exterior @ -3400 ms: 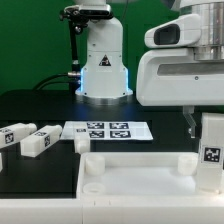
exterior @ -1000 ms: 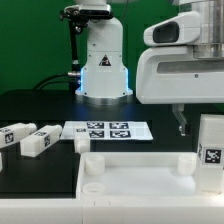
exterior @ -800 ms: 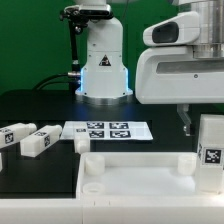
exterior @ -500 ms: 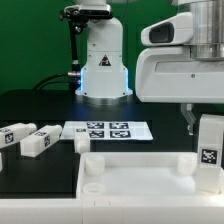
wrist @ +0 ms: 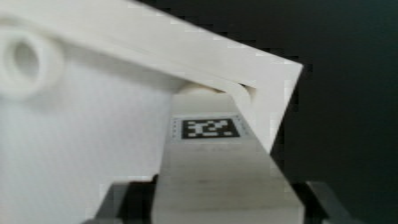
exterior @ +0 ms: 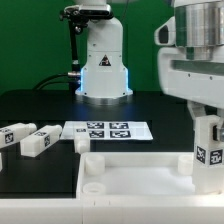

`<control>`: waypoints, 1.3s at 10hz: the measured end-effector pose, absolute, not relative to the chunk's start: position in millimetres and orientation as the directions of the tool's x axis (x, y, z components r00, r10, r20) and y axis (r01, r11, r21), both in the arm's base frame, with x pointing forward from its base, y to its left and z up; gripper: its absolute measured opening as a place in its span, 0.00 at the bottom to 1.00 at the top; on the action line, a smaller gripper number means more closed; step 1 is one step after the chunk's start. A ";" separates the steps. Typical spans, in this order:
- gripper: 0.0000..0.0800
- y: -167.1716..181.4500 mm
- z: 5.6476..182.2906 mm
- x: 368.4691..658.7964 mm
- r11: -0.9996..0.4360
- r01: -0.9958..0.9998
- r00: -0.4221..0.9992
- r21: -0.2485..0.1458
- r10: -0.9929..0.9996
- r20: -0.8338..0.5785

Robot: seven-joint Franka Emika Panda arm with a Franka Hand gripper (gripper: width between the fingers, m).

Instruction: Assemble desk

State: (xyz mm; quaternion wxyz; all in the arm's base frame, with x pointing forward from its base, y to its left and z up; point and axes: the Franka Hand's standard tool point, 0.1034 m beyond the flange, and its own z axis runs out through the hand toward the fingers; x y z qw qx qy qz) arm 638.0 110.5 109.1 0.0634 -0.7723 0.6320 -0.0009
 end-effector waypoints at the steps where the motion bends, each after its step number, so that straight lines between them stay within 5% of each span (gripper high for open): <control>1: 0.36 111.3 108.6 638.0 -0.121 -0.988 0.129 -0.094 -0.988 -0.090; 3: 0.36 111.4 108.7 638.4 0.002 -0.996 0.007 -0.085 -0.994 -0.106; 4: 0.36 111.1 108.7 639.4 0.209 -0.976 -0.197 -0.065 -0.969 -0.151; 5: 0.36 110.7 108.6 639.4 0.203 -0.977 -0.191 -0.066 -0.970 -0.151; 7: 0.69 108.4 108.6 639.9 -0.001 -0.995 0.014 -0.097 -0.991 -0.131; 9: 0.79 109.5 108.5 639.8 -0.333 -0.933 0.346 -0.133 -0.934 -0.089; 13: 0.81 107.8 109.3 640.2 -0.640 -0.755 0.649 -0.141 -0.760 -0.027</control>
Offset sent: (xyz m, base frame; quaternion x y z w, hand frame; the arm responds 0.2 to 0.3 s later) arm -0.0019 -0.0022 0.0038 0.0302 -0.0503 0.4164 0.9073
